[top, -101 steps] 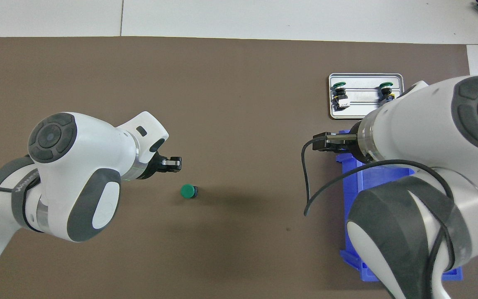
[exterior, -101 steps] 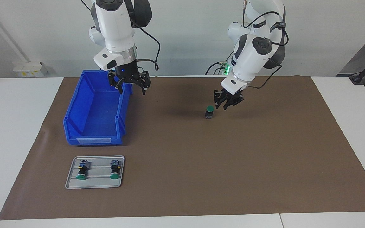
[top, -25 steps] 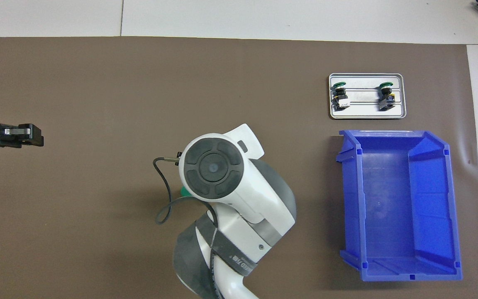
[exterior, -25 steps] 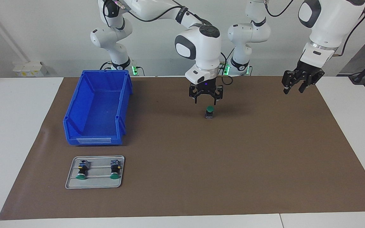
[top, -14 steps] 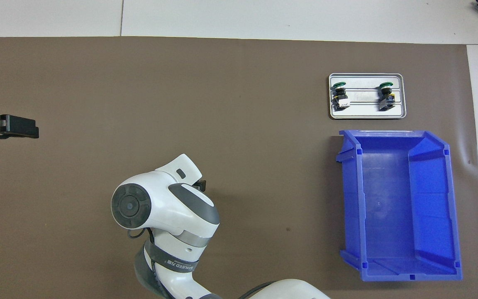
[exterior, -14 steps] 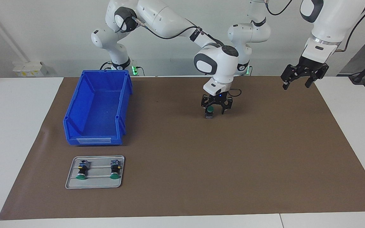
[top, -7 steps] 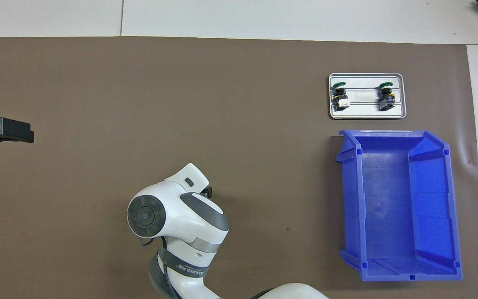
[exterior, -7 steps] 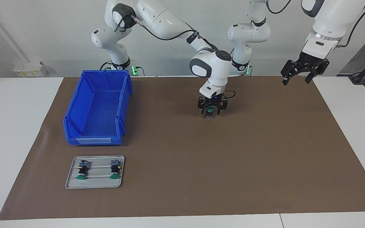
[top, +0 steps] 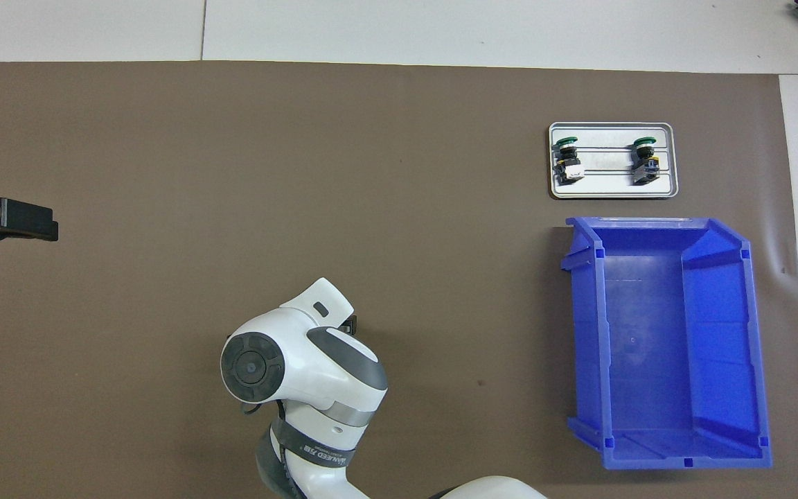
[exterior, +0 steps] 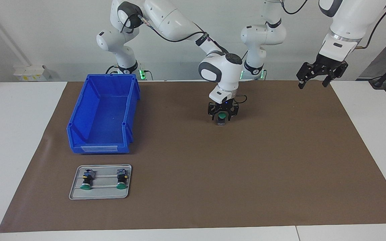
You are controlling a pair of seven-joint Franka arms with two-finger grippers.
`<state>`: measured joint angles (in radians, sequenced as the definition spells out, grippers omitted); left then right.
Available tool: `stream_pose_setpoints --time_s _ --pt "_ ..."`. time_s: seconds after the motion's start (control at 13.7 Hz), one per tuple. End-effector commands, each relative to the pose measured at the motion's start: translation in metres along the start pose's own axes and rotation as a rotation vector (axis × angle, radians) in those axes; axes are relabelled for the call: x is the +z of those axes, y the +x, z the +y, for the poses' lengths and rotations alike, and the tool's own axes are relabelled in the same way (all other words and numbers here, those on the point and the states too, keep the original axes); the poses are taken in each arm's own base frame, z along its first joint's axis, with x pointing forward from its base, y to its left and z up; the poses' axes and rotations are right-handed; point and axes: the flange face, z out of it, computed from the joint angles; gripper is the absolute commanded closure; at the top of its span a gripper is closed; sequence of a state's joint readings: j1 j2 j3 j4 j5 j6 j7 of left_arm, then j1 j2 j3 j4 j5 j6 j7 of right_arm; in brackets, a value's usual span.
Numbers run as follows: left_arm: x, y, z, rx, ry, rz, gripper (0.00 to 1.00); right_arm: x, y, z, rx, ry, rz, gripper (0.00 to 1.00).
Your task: Place and press button with both arms
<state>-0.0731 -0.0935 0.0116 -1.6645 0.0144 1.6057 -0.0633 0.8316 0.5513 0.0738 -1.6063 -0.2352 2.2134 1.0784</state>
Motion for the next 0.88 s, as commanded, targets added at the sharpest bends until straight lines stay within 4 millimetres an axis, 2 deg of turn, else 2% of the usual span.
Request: stream_pose_setpoints --time_s 0.0,0.29,0.37,0.59,0.81 --pt "0.003 -0.003 -0.002 0.007 0.019 -0.014 0.00 -0.005 -0.005 0.006 0.009 0.007 0.018 0.46" --pt "0.003 -0.003 -0.002 0.004 0.019 -0.014 0.00 -0.008 -0.004 0.006 0.012 0.008 0.014 0.94" --pt "0.003 -0.003 -0.005 -0.002 0.019 -0.015 0.00 -0.014 -0.002 0.007 0.015 0.009 0.016 1.00" --pt "0.003 -0.003 -0.007 -0.008 0.018 -0.015 0.00 -0.056 0.015 0.029 0.047 0.013 0.032 1.00" --pt "0.003 -0.003 -0.006 -0.005 0.019 -0.015 0.00 -0.097 0.033 0.078 0.112 0.031 0.044 1.00"
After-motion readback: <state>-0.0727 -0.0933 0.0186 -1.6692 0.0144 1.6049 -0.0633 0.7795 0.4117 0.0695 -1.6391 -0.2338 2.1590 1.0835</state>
